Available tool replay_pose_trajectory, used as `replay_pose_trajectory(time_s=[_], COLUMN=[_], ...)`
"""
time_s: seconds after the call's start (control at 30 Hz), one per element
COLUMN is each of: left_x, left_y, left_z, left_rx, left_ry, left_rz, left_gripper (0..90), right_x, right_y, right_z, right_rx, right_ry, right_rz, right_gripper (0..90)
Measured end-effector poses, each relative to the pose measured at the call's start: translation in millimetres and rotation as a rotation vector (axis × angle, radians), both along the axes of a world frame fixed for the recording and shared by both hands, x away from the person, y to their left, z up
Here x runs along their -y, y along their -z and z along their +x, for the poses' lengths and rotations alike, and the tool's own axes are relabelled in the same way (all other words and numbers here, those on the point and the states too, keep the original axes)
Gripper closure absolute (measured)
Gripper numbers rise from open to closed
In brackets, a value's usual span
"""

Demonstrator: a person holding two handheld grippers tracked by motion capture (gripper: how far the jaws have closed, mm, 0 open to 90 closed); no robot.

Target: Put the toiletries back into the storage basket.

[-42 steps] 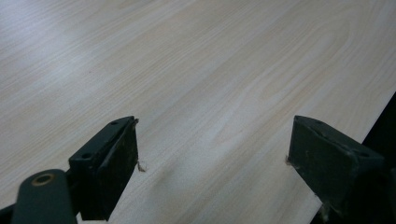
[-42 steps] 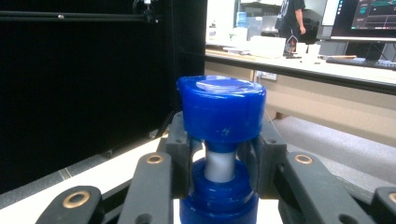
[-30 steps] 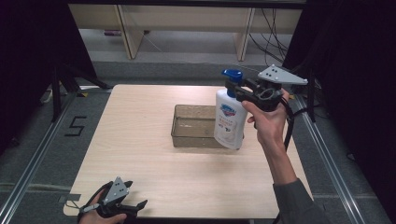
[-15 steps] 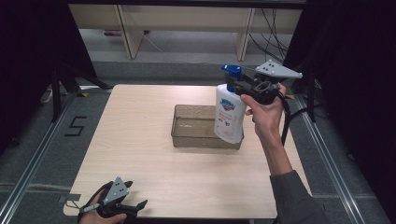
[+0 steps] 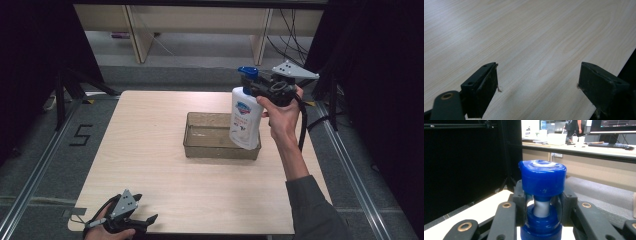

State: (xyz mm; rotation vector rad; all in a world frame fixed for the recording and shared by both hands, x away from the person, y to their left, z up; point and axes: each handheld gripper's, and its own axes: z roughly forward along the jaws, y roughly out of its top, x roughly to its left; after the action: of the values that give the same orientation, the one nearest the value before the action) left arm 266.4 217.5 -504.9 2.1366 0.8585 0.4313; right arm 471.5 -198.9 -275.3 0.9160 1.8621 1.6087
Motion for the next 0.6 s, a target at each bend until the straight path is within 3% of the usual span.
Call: replay_pose_trajectory(time_s=[0.03, 0.07, 0.2, 0.3, 0.37, 0.6], left_x=[0.3, -1.0, -0.8, 0.4, -0.8, -0.4], left_y=[0.2, -0.2, 0.1, 1.0, 0.0, -0.1], left_z=[-0.1, 0.7, 0.6, 0.0, 0.3, 0.1], left_rx=[-0.001, 0.002, 0.000, -0.001, 0.003, 0.003], left_ry=[-0.002, 0.000, 0.003, 0.001, 0.005, 0.005], left_rz=[-0.008, 0.015, 0.013, -0.004, 0.018, 0.016], left_gripper=[15.4, 15.4, 15.4, 15.4, 15.4, 15.4], right_x=[0.6, 1.3, 1.8, 1.0, 1.4, 3.8], right_y=[0.5, 1.1, 4.0, 6.8, 8.8, 17.1], right_z=[1.1, 2.4, 7.9, 11.2, 13.3, 20.7], right_rx=[-0.006, -0.007, 0.007, -0.008, -0.014, -0.004], right_ry=[0.003, 0.006, 0.003, 0.014, 0.022, 0.030], right_rz=[-0.001, 0.001, -0.010, -0.014, -0.017, -0.018], right_gripper=[65.9, 65.9, 65.9, 65.9, 65.9, 65.8])
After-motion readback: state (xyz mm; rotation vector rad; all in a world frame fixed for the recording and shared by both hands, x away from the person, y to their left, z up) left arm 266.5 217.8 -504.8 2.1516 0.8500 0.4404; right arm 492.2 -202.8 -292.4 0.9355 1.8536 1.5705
